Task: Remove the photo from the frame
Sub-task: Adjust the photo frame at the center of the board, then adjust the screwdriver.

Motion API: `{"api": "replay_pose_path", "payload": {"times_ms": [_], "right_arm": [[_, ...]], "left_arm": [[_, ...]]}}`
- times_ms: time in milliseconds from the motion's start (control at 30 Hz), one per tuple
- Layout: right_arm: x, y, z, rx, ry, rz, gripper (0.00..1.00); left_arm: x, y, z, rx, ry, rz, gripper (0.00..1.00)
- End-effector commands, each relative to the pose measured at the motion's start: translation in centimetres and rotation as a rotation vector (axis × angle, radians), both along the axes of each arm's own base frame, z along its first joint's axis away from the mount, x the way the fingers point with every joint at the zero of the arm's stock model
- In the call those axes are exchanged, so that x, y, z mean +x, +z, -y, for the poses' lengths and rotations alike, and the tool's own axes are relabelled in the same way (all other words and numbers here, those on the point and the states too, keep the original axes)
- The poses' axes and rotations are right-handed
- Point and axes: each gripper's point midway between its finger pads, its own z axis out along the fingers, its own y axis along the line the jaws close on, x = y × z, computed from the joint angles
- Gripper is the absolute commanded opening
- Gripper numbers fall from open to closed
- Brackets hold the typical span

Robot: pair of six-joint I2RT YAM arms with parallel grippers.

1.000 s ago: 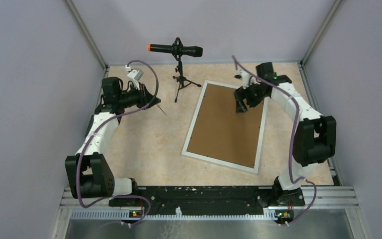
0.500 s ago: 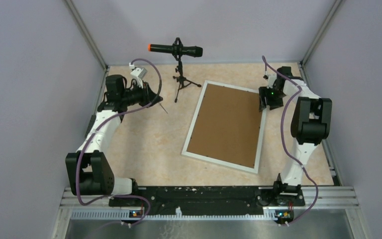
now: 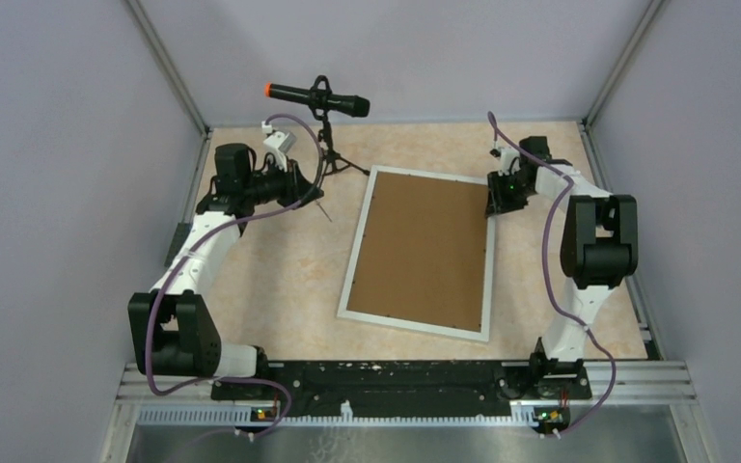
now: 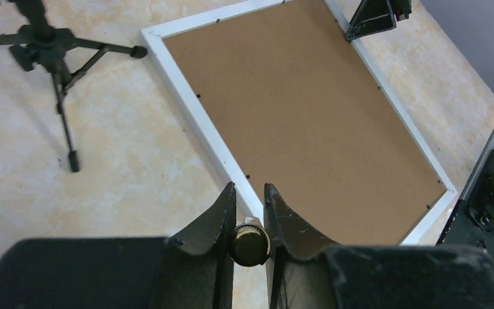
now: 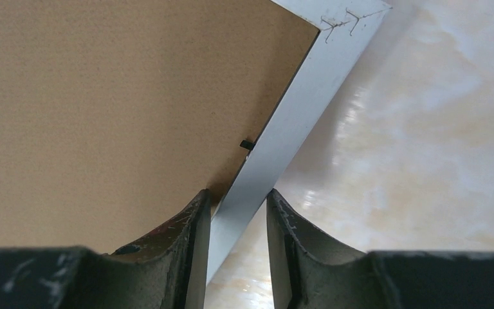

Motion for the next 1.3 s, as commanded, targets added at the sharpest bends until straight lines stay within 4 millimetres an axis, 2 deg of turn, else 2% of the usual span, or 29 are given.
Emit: {"api": "replay_pose_path", "payload": {"times_ms": [0,133,233,367,433,500,600,667,733,867,1000,1100,1267], "right_arm": [[-6.7,-4.3,-4.7,0.092,0.055,-0.246,0.28],[-7.9,-4.4,-7.1,0.160,0.052,-0.270,0.29],[-7.8,-3.8,-9.3,0.210,0.080,-0.247,0.36],[-6.4,-1.3,-9.2,0.226,0.113,-0.178,0.51],[-5.1,1.1,-8.4,0.222,0.155,-0.093,0.59],[-3.8,4.9,-8.4,0.230,0.220,0.024,0.65],[-3.5,11.8,-10.4,0.297,0.344,0.205,0.73],[-4.4,15.7,-12.6,0.347,0.429,0.300,0.77],[-5.9,18.7,-14.8,0.390,0.510,0.375,0.79],[-9.6,22.7,-19.4,0.447,0.652,0.484,0.80],[-11.3,23.7,-22.4,0.440,0.704,0.541,0.81],[-11.1,22.9,-23.5,0.411,0.705,0.534,0.78],[-9.8,21.6,-24.2,0.360,0.661,0.534,0.72]], "left_arm": [[0.8,1.5,0.4,0.005,-0.002,0.053,0.00],[0.5,1.6,0.7,-0.012,0.003,0.043,0.00],[0.1,1.8,1.3,-0.023,-0.010,0.042,0.00],[-0.8,3.2,3.0,-0.064,-0.044,0.054,0.00],[-1.2,4.2,4.3,-0.094,-0.067,0.067,0.00],[-1.5,5.2,5.9,-0.124,-0.087,0.082,0.00],[-1.7,6.6,8.6,-0.181,-0.113,0.105,0.00],[-1.5,7.2,10.3,-0.217,-0.124,0.111,0.00],[-1.2,7.9,11.7,-0.252,-0.134,0.111,0.00],[-0.8,9.2,14.2,-0.334,-0.153,0.095,0.00],[-1.0,10.6,16.0,-0.395,-0.188,0.086,0.00],[-1.4,10.9,16.9,-0.431,-0.202,0.063,0.00],[-2.1,11.3,17.8,-0.467,-0.225,0.042,0.00]]}}
